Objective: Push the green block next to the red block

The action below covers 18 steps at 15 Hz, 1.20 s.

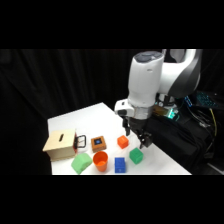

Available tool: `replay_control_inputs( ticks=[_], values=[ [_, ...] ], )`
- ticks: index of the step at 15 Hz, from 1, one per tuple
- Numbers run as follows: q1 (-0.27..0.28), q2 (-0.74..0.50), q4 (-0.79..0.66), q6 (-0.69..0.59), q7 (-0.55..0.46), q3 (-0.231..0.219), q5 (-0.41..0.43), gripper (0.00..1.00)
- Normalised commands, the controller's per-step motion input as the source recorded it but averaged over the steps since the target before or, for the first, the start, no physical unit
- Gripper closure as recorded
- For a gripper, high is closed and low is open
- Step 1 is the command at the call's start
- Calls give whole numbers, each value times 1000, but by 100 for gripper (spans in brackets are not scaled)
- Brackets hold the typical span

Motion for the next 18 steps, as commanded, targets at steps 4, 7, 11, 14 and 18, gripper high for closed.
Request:
replay_control_inputs(
  ticks=[4,7,11,14,18],
  values=[
    [170,196,62,219,312,83,-137,0],
    [154,347,153,337,284,-15,-156,0],
    [189,384,200,314,236,-139,-160,0],
    [217,334,211,215,151,-196,-88,0],
    [181,192,133,123,90,-184,-16,0]
  ],
)
